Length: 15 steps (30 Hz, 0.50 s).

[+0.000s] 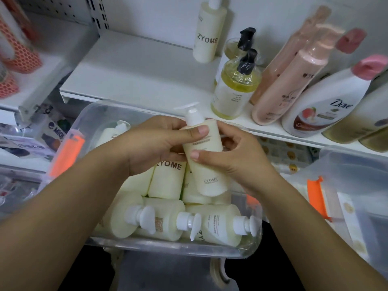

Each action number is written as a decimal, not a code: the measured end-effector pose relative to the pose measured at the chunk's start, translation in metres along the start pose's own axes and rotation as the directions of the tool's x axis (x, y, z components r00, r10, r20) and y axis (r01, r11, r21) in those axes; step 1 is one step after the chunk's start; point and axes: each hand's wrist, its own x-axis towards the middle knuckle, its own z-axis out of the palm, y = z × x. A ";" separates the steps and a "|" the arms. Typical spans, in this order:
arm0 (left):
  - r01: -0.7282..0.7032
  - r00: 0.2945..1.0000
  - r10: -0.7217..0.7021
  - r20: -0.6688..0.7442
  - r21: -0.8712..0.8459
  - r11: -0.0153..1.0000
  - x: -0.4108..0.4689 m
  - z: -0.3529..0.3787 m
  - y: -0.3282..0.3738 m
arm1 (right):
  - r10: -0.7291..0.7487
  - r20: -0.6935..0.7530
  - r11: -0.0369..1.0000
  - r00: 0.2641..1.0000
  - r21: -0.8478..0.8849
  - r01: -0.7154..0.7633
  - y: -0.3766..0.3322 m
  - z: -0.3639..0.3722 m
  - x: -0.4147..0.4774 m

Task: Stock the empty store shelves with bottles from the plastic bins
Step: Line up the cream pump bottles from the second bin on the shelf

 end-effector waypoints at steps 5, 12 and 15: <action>-0.047 0.989 0.057 -0.138 0.076 0.996 -0.007 -0.004 0.003 | -0.066 0.041 0.993 0.997 -0.093 0.070 -0.005 0.011 0.009; -0.161 0.884 0.245 -0.399 0.231 0.959 -0.015 -0.030 0.037 | 0.010 -0.026 0.989 1.000 -0.147 -0.014 -0.007 -0.010 0.025; -0.149 0.869 0.277 -0.411 0.315 0.937 -0.002 -0.035 0.055 | 0.005 -0.051 0.953 0.999 -0.302 -0.020 -0.005 -0.017 0.037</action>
